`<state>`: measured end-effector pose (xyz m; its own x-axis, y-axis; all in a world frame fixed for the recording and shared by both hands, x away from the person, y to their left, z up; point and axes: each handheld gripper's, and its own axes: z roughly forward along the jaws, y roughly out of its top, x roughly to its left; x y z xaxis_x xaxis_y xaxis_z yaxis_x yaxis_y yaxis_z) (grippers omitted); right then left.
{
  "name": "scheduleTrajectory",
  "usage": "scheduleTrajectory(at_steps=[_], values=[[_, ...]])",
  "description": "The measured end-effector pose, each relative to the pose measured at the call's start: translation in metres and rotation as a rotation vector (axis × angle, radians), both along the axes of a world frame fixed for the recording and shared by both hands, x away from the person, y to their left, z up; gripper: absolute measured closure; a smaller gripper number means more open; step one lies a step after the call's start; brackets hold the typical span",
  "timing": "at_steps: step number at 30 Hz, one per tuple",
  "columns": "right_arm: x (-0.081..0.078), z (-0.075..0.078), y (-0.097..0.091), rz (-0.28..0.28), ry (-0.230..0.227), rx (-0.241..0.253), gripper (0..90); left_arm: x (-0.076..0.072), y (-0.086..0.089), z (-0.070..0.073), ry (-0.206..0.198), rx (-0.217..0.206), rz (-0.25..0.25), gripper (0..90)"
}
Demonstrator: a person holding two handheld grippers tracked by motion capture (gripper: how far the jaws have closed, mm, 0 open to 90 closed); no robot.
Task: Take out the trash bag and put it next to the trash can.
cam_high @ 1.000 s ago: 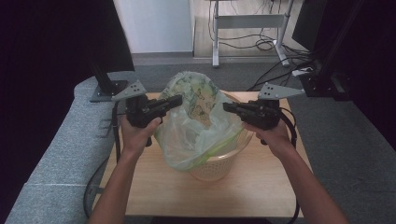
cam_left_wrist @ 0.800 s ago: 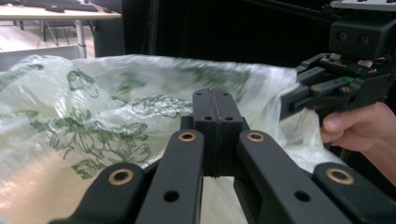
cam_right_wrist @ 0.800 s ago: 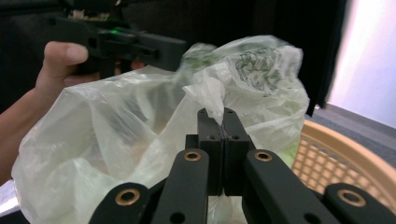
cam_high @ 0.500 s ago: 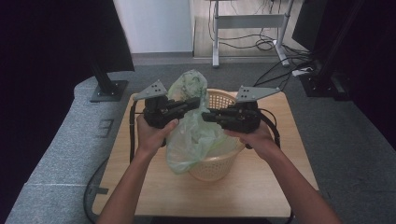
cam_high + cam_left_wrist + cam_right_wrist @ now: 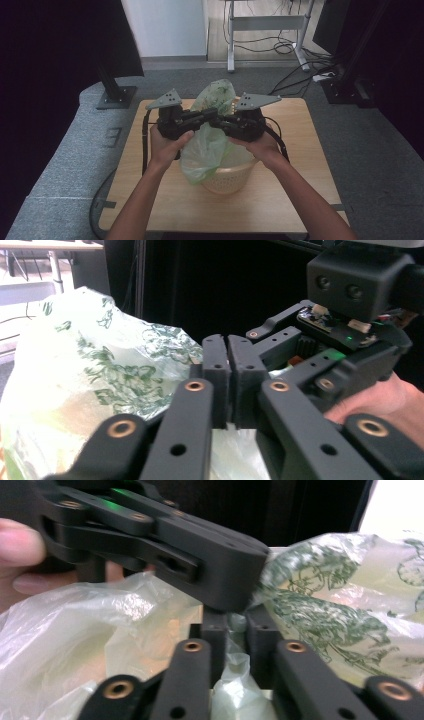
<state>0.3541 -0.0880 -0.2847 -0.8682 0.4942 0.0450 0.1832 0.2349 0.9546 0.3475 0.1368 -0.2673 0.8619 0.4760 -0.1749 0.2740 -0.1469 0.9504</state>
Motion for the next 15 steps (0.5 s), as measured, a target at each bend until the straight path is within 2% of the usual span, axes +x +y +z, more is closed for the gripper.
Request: scheduleTrajectory(at_steps=[2,4,5,8,11,15], values=[[0.001,0.0,-0.002,-0.033,0.015,-0.012,86.5,0.0,0.004,0.001,-0.018,0.002,-0.013,79.2],[0.001,0.0,-0.007,-0.036,0.013,-0.012,87.1,-0.002,0.01,0.002,-0.048,0.004,0.02,71.4],[0.0,0.001,-0.01,-0.036,0.008,-0.008,87.3,-0.002,0.013,0.003,-0.056,0.0,0.021,67.7],[-0.002,0.007,-0.022,-0.036,-0.011,0.005,87.5,-0.004,0.024,0.004,-0.099,0.022,0.1,49.3],[-0.005,0.014,-0.035,-0.032,-0.038,0.025,87.6,-0.004,0.038,0.002,-0.094,0.003,0.153,31.8],[-0.009,0.026,-0.051,-0.028,-0.06,0.052,87.6,-0.001,0.052,-0.005,-0.087,-0.004,0.194,20.4]])
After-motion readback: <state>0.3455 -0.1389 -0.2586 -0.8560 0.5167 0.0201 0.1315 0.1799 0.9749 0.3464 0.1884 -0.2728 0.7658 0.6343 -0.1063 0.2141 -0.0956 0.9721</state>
